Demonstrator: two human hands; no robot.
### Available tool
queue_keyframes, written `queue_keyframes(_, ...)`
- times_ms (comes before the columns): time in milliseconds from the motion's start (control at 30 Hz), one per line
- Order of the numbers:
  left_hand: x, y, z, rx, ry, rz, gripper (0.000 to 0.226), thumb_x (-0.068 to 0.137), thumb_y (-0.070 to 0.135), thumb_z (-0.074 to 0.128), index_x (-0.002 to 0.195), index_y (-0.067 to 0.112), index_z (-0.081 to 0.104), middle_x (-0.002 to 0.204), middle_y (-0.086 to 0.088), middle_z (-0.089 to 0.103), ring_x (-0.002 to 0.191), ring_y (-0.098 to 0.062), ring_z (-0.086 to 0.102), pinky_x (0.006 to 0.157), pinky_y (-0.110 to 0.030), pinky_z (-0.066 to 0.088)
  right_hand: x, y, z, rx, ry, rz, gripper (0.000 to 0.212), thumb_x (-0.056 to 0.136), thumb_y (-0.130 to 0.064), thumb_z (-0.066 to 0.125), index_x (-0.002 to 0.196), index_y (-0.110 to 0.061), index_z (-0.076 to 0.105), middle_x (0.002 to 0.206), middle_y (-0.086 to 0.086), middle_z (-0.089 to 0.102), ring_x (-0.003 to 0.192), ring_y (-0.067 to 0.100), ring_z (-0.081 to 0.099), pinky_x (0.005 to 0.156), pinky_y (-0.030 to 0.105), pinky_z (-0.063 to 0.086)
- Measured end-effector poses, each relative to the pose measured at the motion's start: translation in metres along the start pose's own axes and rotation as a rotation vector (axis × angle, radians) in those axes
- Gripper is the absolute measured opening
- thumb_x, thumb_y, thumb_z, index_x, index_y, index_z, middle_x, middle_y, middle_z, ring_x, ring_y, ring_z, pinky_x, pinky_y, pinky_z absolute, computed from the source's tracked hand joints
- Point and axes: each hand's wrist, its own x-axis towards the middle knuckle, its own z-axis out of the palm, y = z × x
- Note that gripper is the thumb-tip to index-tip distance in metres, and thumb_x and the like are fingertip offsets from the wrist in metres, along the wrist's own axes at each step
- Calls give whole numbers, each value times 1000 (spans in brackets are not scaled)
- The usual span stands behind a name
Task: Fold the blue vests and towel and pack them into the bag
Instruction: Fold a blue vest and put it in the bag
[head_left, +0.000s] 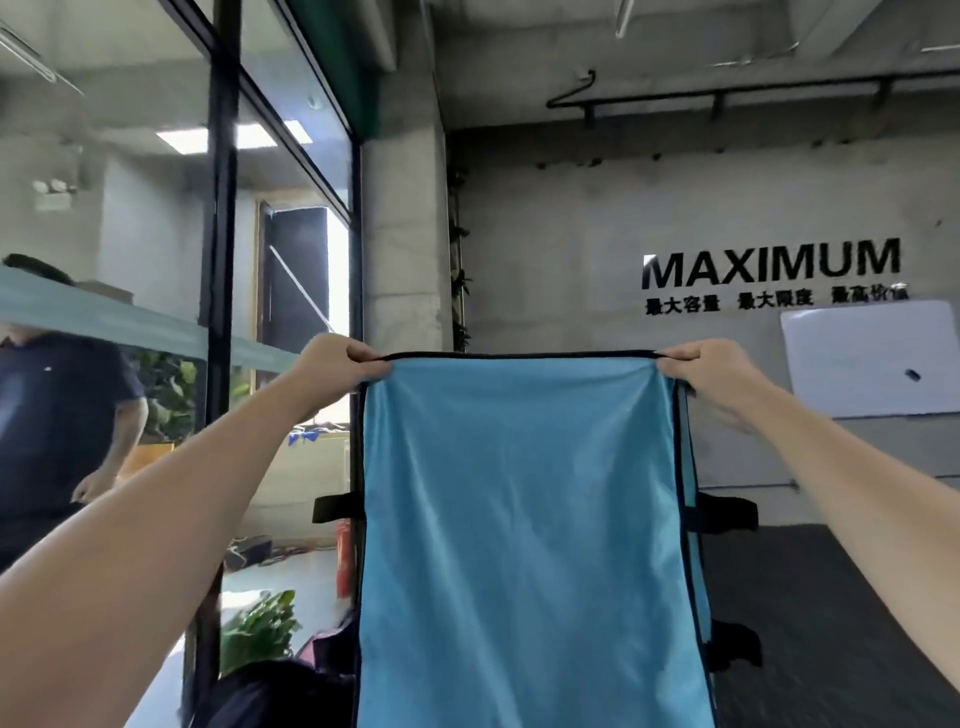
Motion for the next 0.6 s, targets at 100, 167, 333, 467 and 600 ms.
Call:
queue_keyframes(100, -2, -4, -9, -16, 0, -36, 12, 82, 18, 82, 91, 10, 80, 92, -11, 76, 89, -25, 71, 86, -37, 60, -3, -1, -2, -21, -59, 11, 21, 89, -17, 75, 110, -13, 75, 112, 2, 72, 112, 21, 63, 112, 43, 43)
queue_keyframes(167, -2, -8, -11, -28, -1, -53, 15, 80, 18, 84, 92, 9, 80, 91, -10, 77, 93, -26, 72, 85, -37, 61, -6, 1, 0, -51, -67, -12, 21, 89, -18, 76, 109, -14, 75, 111, 1, 72, 111, 20, 63, 111, 41, 43)
queue_keyframes(333, -7, -25, -4, 35, 8, -58, 15, 77, 29, 86, 85, 18, 81, 88, -6, 76, 78, -22, 64, 66, -30, 53, -7, 15, 11, -124, -129, -30, 12, 90, -20, 74, 101, -22, 76, 104, -3, 74, 103, 18, 66, 106, 45, 48)
queue_keyframes(467, -9, -55, 12, 71, 17, -97, 18, 72, 35, 89, 79, 21, 80, 80, -4, 75, 67, -17, 57, 62, -29, 47, -3, 38, 30, -169, -184, -13, 10, 90, -19, 75, 90, -29, 76, 98, -5, 76, 101, 17, 68, 102, 41, 50)
queue_keyframes(600, -14, -94, 41, 121, -9, -125, 16, 73, 30, 89, 80, 21, 78, 79, 1, 72, 60, -13, 53, 55, -24, 40, -3, 72, 62, -290, -243, -20, 12, 90, -15, 74, 101, -17, 77, 95, -5, 74, 95, 13, 68, 89, 30, 50)
